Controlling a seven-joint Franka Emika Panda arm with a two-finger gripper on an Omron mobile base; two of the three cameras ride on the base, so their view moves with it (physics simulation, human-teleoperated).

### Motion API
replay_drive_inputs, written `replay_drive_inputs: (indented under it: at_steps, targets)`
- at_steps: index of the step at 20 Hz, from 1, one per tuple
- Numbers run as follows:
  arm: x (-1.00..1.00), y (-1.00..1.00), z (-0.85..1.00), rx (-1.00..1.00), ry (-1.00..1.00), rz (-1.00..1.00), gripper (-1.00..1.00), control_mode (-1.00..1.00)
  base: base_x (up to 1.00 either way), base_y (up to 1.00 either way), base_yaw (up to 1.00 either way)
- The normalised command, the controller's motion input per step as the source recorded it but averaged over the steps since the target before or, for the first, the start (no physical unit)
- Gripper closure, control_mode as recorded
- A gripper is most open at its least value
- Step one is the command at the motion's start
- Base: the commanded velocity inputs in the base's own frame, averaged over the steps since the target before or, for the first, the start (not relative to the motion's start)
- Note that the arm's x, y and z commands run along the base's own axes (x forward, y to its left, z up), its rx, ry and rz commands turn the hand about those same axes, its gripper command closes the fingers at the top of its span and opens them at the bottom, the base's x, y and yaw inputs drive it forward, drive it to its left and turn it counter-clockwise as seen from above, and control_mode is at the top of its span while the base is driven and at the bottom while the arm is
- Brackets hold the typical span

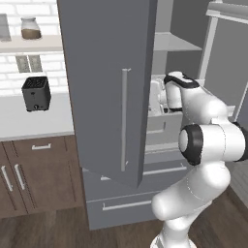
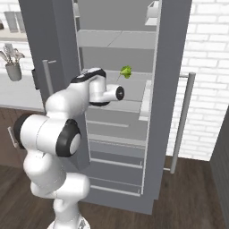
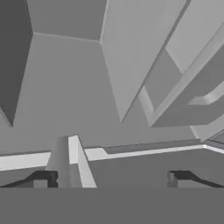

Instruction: Take the strawberry from the fridge and place it on top of the pancake, located on the dining counter.

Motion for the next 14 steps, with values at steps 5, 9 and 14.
replay_drive_inputs:
  at_steps: [5,9,14]
  targets:
    - [-0.21,0.63,0.14,0.02,0.0,0.15,-1.0,-1.0,0.0,0.0,0.0]
    - [-0.72,0.54,0.3,0.0,-0.02,0.19,-1.0,-1.0,0.0,0.0,0.0]
    - [-0.76,0.68,0.31,0.0,-0.02,0.17,-1.0,-1.0,0.0,0.0,0.0]
